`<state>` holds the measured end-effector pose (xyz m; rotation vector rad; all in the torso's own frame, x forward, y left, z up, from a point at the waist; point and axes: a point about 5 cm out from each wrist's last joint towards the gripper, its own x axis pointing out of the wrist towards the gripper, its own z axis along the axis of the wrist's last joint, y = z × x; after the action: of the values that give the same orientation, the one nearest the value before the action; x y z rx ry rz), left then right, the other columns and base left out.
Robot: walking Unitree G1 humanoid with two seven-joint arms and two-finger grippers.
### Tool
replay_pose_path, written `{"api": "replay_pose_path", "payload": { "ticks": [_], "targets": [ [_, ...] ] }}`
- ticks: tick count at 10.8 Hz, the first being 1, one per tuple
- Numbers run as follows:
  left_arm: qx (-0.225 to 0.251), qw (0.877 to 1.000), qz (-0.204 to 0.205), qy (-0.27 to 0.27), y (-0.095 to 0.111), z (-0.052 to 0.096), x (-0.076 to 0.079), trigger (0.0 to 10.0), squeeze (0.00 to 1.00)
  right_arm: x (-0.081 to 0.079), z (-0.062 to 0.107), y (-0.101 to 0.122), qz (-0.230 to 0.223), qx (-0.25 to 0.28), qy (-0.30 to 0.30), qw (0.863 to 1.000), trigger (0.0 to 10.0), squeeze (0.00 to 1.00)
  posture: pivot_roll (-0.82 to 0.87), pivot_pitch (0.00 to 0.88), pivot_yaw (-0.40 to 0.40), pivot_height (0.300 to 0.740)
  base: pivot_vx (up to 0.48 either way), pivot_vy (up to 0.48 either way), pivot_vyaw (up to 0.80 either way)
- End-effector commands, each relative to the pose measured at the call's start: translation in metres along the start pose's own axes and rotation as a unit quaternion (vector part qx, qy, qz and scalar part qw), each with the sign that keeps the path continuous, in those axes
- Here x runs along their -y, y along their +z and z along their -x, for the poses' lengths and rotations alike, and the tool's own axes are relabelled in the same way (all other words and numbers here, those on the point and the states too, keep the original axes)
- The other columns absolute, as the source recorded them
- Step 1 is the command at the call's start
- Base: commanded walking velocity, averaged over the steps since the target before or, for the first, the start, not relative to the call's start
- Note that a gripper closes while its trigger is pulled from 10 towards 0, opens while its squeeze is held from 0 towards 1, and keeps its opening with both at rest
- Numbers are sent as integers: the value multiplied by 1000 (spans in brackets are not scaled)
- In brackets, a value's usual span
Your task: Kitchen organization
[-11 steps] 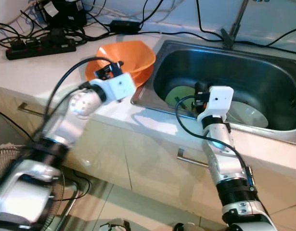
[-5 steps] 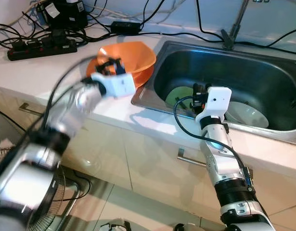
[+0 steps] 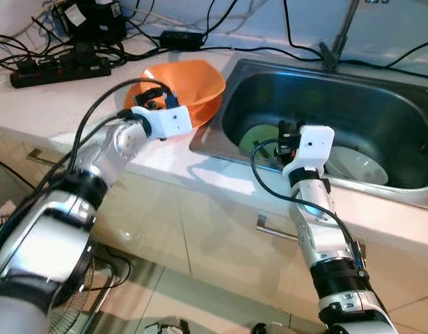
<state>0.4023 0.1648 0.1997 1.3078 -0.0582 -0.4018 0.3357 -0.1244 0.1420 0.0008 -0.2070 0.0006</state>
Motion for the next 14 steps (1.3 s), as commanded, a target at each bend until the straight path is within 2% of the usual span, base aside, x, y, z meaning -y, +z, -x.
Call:
{"api": "replay_pose_path", "payload": {
  "ticks": [1, 6, 7, 14],
  "targets": [
    [0, 1000, -7, 1, 2, -2, -1, 10000, 0, 1, 1, -5, -1, -15, 1, 1000, 10000, 0, 78, 32, 38, 740, 0, 0, 0],
    [-19, 999, -11, 23, 11, -13, -6, 9843, 0, 1, 1, -3, -3, -10, -2, 1000, 10000, 0, 57, 30, 44, 740, 0, 0, 0],
    [-17, 999, -6, 27, 13, -14, -6, 0, 0, 3, 0, -2, -4, -8, -6, 1000, 10000, 0, 53, 29, 46, 740, 0, 0, 0],
    [-15, 1000, 1, 26, 14, -15, -3, 0, 0, 3, -1, -1, -5, -7, -10, 1000, 10000, 0, 56, 40, 44, 740, 0, 0, 0]
  ]
}}
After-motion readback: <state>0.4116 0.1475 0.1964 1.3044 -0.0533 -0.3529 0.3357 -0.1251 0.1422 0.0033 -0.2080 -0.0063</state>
